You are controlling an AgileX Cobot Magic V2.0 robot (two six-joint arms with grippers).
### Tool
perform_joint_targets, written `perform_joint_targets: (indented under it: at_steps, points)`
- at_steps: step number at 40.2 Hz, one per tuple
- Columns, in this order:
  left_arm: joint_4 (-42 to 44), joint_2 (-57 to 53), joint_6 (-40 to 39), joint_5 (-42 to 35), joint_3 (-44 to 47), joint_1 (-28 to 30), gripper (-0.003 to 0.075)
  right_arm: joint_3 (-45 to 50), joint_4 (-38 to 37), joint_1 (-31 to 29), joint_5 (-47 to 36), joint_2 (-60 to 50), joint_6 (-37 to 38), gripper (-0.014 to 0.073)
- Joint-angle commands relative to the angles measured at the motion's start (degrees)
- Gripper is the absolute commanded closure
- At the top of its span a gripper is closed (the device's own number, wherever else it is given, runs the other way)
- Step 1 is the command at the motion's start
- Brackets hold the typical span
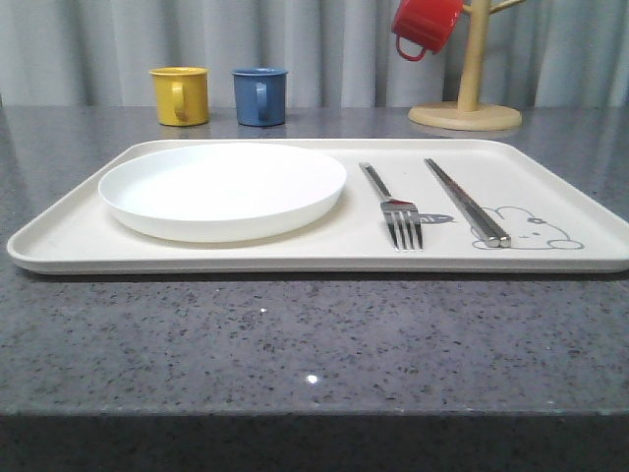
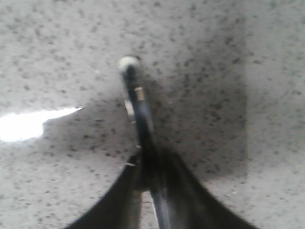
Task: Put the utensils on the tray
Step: 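Move the right gripper to the spoon and grasp it, then lower the spoon onto the tray beside the chopsticks and release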
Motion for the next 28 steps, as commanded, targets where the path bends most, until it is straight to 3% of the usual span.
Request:
perform_joint_targets:
  at_steps: [1, 3, 14, 28]
  points:
    - [-0.64, 0.73, -0.48, -4.87, -1.6, -0.01, 0.0739, -1.2, 2.08, -0.07, 5.63, -1.83, -0.58, 0.0634]
    - [-0.64, 0.73, -0.48, -4.87, -1.6, -0.01, 0.0739, -1.2, 2.08, -0.07, 5.63, -2.19, -0.58, 0.0667]
    - [-0.64, 0.73, -0.48, -4.87, -1.6, -0.01, 0.0739, -1.37, 2.08, 2.4, 5.63, -10.75, 6.3, 0.0658]
    - [-0.64, 0.73, -0.48, -4.87, -1.6, -0.01, 0.0739, -1.37, 2.08, 21.56, 5.63, -15.77, 12.71, 0.0649]
